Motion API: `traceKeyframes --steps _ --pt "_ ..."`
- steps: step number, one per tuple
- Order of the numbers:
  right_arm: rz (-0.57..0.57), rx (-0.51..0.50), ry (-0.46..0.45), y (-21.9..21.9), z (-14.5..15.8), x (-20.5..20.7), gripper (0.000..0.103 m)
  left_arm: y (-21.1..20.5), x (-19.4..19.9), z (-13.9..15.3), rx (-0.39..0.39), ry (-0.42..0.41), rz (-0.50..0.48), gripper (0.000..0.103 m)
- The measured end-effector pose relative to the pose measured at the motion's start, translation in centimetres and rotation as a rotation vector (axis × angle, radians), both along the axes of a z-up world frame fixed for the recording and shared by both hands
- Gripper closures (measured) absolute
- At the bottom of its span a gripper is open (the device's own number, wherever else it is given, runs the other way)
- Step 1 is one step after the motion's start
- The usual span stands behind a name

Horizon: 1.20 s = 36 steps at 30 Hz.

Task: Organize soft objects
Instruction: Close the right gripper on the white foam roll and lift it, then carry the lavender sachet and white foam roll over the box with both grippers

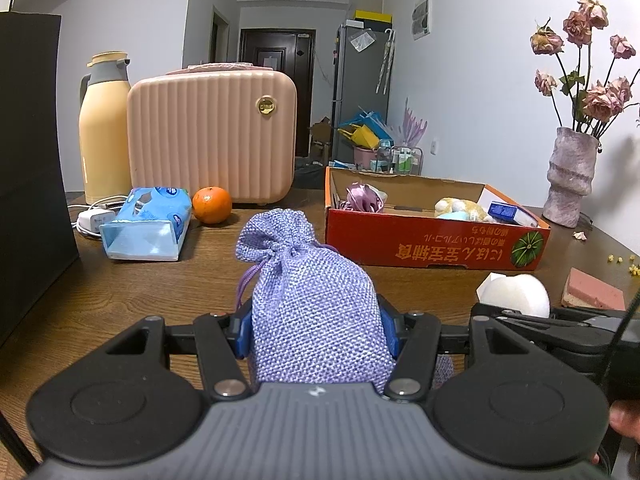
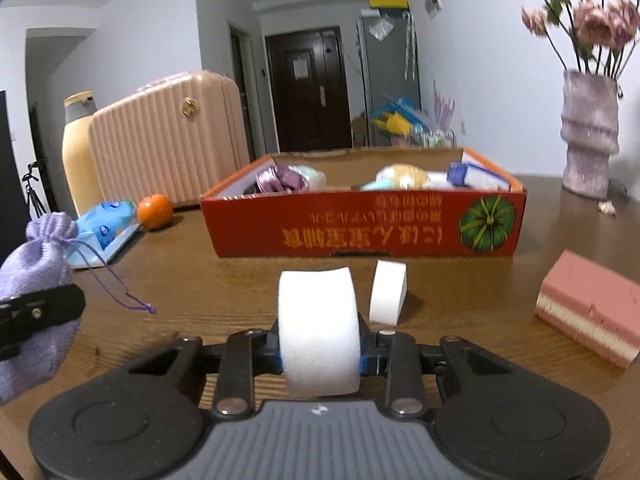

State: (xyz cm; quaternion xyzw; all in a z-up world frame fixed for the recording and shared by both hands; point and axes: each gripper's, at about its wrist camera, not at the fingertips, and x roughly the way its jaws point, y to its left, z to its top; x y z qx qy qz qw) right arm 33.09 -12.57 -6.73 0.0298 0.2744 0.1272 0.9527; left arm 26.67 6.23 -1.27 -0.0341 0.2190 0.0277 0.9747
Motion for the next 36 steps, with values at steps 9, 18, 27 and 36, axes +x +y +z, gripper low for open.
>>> traceKeyframes --steps 9,18,27,36 --pt "0.021 0.001 -0.104 0.0 1.2 -1.4 0.074 0.0 0.0 -0.1 0.004 -0.006 0.006 0.045" --pt "0.038 0.006 -0.217 0.2 2.2 -2.5 0.074 -0.2 0.2 0.0 0.038 -0.035 0.047 0.045" --pt "0.017 0.01 -0.285 -0.1 2.6 -1.8 0.074 -1.1 0.7 0.6 0.066 -0.086 0.061 0.045" --pt "-0.036 0.02 -0.31 -1.0 2.7 0.1 0.074 -1.9 2.6 0.8 0.081 -0.095 0.096 0.045"
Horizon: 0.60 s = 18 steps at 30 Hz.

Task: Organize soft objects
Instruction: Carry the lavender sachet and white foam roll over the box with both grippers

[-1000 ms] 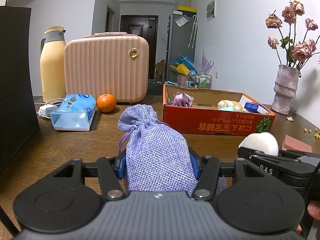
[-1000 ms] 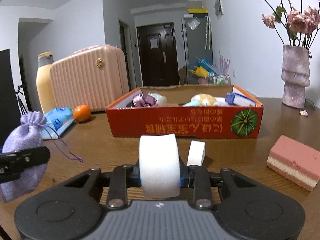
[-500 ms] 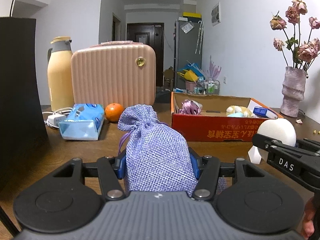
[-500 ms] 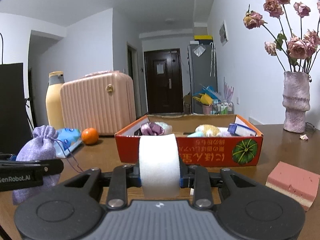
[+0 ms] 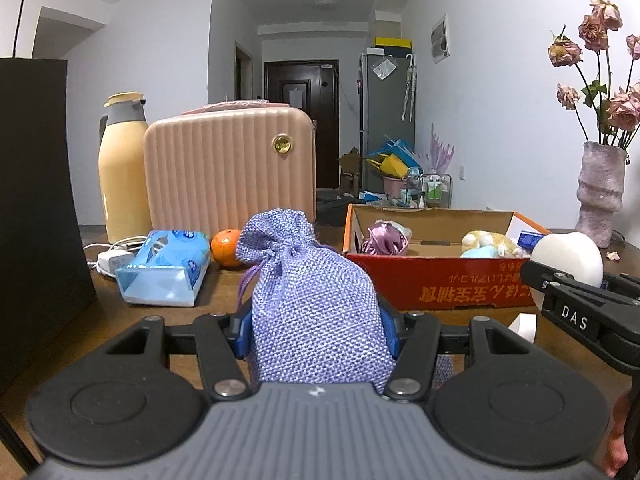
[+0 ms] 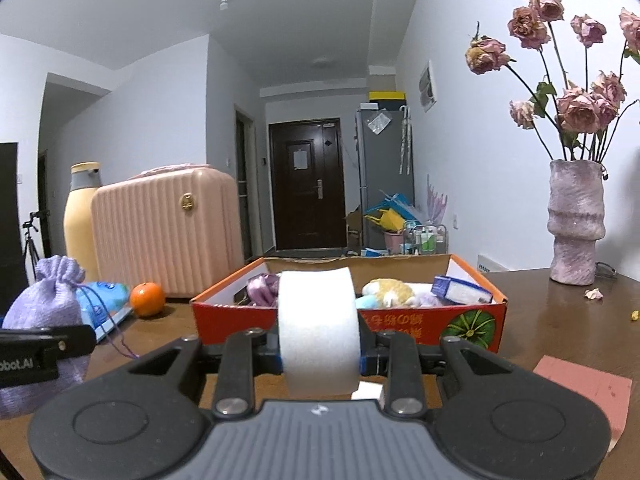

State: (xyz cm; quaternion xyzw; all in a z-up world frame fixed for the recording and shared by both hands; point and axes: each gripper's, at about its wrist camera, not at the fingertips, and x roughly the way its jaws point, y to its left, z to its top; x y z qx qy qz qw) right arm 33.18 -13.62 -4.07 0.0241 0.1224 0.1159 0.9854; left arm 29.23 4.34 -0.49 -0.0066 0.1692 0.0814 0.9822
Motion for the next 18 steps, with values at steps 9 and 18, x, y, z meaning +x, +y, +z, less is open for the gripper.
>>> traceKeyframes --steps 9,18 --pt "-0.027 0.023 -0.016 -0.9 0.2 1.6 0.074 -1.5 2.1 0.6 0.012 -0.033 -0.013 0.045" --pt "-0.059 0.039 -0.039 -1.7 0.4 3.3 0.074 -2.4 4.1 1.3 0.007 -0.068 -0.01 0.045"
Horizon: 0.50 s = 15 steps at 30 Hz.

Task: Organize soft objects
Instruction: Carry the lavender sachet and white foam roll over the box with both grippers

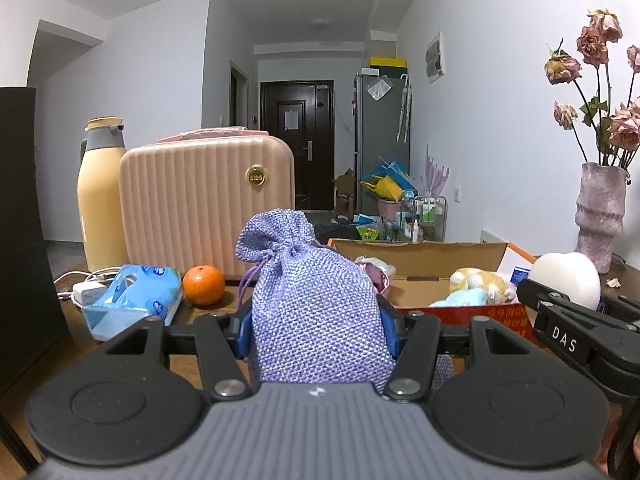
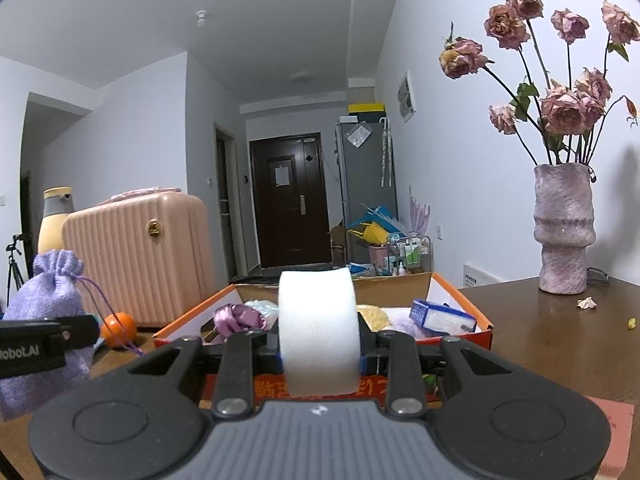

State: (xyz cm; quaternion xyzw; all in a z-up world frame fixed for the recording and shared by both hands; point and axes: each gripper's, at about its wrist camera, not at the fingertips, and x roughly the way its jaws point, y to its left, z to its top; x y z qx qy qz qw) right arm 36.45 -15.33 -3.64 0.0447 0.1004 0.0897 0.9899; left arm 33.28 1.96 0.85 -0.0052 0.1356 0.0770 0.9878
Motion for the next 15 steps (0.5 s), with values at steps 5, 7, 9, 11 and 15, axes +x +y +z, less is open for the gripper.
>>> traceKeyframes --steps 5,7,9,11,15 --pt "-0.019 0.018 0.0 -0.6 0.1 1.4 0.074 -0.2 1.0 0.2 -0.001 -0.009 0.0 0.045" --pt "-0.024 0.027 0.004 -0.7 0.1 1.8 0.074 -0.3 1.4 0.3 -0.003 -0.015 0.002 0.045" --pt "-0.023 0.044 0.01 -1.0 0.2 2.2 0.074 -0.5 1.9 0.3 -0.008 -0.017 0.001 0.045" --pt "-0.025 0.052 0.009 -1.1 0.3 2.5 0.074 -0.6 2.3 0.2 -0.008 -0.016 -0.003 0.045" --pt "-0.026 0.057 0.008 -1.2 0.3 3.3 0.074 -1.0 3.2 0.2 -0.004 -0.02 -0.009 0.045"
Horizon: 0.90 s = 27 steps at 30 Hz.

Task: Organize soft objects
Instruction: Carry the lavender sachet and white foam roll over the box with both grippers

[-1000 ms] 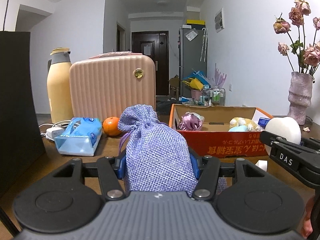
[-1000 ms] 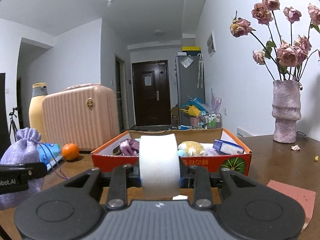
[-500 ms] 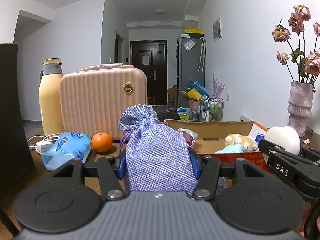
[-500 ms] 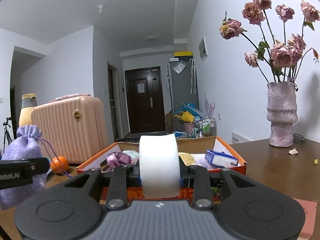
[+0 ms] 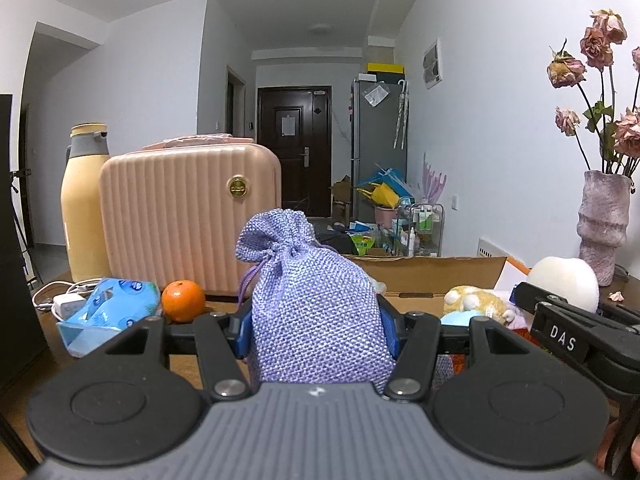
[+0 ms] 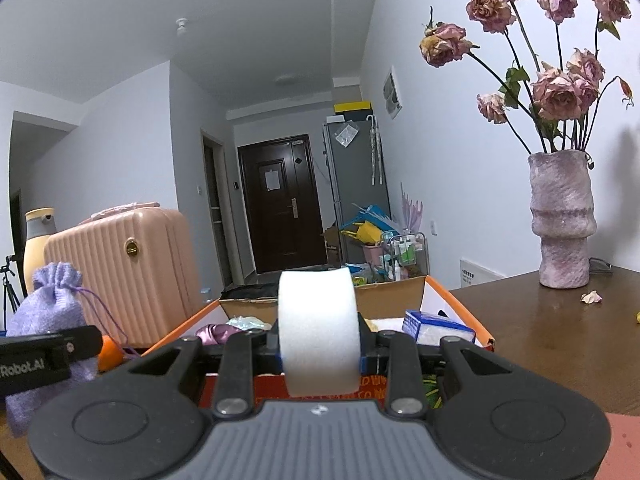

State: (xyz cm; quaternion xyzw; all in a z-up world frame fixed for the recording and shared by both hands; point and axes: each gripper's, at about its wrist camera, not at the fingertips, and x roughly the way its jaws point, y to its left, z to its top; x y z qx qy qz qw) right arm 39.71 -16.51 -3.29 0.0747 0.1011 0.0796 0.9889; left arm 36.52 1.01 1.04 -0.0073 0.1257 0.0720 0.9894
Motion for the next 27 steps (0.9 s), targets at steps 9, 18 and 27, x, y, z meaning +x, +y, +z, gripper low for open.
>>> traceKeyframes --steps 9,18,27 --pt "0.003 0.001 0.002 0.1 -0.1 1.6 0.074 -0.7 1.9 -0.1 0.003 -0.003 -0.011 0.045" --pt "0.013 0.015 0.015 0.3 -0.3 2.9 0.074 -1.3 3.8 -0.1 0.004 -0.015 -0.014 0.045" --pt "0.013 0.008 0.02 0.4 -0.1 4.6 0.074 -2.4 5.9 0.0 0.013 -0.034 -0.032 0.045"
